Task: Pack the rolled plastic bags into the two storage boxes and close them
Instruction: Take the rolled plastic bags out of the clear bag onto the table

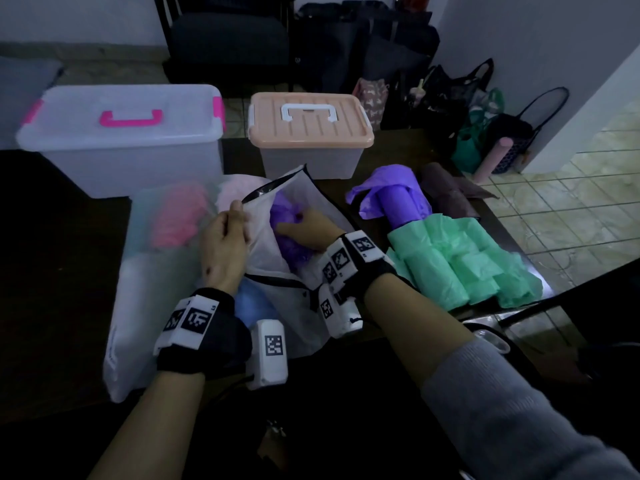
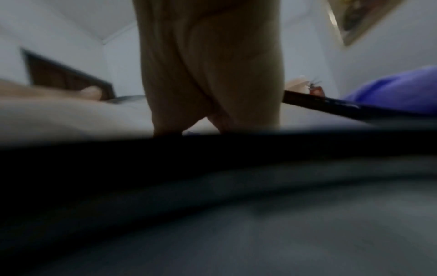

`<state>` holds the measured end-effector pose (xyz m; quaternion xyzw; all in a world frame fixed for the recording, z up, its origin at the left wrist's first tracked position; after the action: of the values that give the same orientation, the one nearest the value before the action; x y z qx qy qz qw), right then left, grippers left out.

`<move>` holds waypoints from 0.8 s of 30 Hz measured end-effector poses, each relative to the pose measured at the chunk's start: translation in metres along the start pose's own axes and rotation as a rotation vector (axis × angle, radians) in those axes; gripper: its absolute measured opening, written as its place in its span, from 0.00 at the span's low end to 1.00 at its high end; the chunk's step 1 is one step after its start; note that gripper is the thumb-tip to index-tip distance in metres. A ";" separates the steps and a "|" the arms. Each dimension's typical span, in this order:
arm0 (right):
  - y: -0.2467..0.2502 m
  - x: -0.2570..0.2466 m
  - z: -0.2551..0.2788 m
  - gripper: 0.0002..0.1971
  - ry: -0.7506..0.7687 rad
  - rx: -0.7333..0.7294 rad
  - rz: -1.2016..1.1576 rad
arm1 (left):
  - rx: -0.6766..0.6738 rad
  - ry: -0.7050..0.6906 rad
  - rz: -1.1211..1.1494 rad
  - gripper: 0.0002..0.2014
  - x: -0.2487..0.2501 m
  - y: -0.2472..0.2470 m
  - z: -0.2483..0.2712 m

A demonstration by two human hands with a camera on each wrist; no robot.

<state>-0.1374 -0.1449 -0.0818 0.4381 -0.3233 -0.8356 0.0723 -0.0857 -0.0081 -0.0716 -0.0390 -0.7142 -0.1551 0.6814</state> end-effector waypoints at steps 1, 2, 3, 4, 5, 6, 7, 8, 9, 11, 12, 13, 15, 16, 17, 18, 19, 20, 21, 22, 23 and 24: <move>0.002 0.002 0.001 0.20 -0.022 -0.009 -0.052 | 0.005 0.001 0.000 0.18 0.000 0.000 0.000; 0.004 0.003 0.005 0.20 -0.027 -0.023 -0.096 | 0.010 0.002 0.003 0.18 0.000 0.000 0.000; 0.007 0.005 0.008 0.19 -0.027 -0.043 -0.139 | 0.012 0.001 0.009 0.18 -0.001 0.000 0.000; 0.011 0.009 0.012 0.17 -0.027 -0.060 -0.202 | 0.011 -0.001 0.013 0.18 -0.001 0.000 0.000; 0.017 0.014 0.018 0.13 -0.038 -0.065 -0.286 | 0.011 -0.002 0.018 0.18 0.000 0.000 0.000; 0.023 0.022 0.024 0.08 -0.058 -0.068 -0.371 | 0.010 -0.002 0.021 0.18 0.000 0.000 0.000; 0.031 0.029 0.030 0.06 -0.076 -0.062 -0.435 | 0.010 -0.001 0.022 0.18 0.000 0.000 0.000; 0.040 0.040 0.037 0.06 -0.094 -0.052 -0.469 | 0.010 0.003 0.024 0.18 0.001 0.000 0.000; 0.049 0.048 0.044 0.07 -0.108 -0.043 -0.505 | 0.010 0.004 0.027 0.18 0.000 0.000 0.000; 0.069 0.064 0.056 0.07 -0.132 -0.010 -0.596 | 0.010 0.004 0.028 0.18 0.001 0.000 0.000; 0.080 0.072 0.060 0.07 -0.144 0.012 -0.648 | 0.005 0.002 0.027 0.18 0.001 0.000 0.001; 0.091 0.077 0.065 0.05 -0.157 0.037 -0.698 | -0.002 0.001 0.031 0.18 0.000 0.000 0.001; 0.112 0.083 0.072 0.04 -0.174 0.111 -0.740 | -0.014 0.005 0.036 0.18 0.000 -0.001 0.002; 0.121 0.083 0.073 0.04 -0.168 0.157 -0.737 | -0.015 0.009 0.036 0.18 0.001 0.000 0.003; 0.129 0.081 0.073 0.04 -0.152 0.204 -0.726 | -0.016 0.012 0.036 0.18 0.002 0.000 0.003; 0.136 0.078 0.071 0.05 -0.122 0.266 -0.708 | -0.015 0.015 0.033 0.18 0.003 0.000 0.004; 0.141 0.074 0.069 0.07 -0.080 0.329 -0.677 | -0.014 0.016 0.030 0.17 0.003 0.000 0.004; 0.146 0.070 0.066 0.09 -0.043 0.401 -0.615 | -0.011 0.017 0.025 0.17 0.004 0.000 0.004; 0.150 0.065 0.062 0.10 -0.003 0.477 -0.535 | -0.009 0.018 0.023 0.17 0.004 0.000 0.004; 0.154 0.061 0.058 0.09 0.037 0.552 -0.459 | -0.007 0.017 0.020 0.17 0.005 0.000 0.005; 0.157 0.058 0.055 0.07 0.065 0.617 -0.419 | -0.007 0.014 0.009 0.18 0.005 0.000 0.005; 0.159 0.056 0.051 0.08 0.082 0.670 -0.398 | -0.010 0.010 -0.002 0.18 0.004 0.000 0.004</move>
<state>-0.2367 -0.2676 -0.0034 0.5247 -0.4836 -0.6634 -0.2252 -0.0895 -0.0072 -0.0681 -0.0407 -0.7100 -0.1595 0.6847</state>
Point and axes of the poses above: each hand's wrist, its own z-axis away from the middle knuckle, its own y-axis out of the back of the hand, x = y × z, the point moved 5 cm from there along -z, towards the middle knuckle, and after that the axes turned 1 degree about z, right-handed, at the moved point
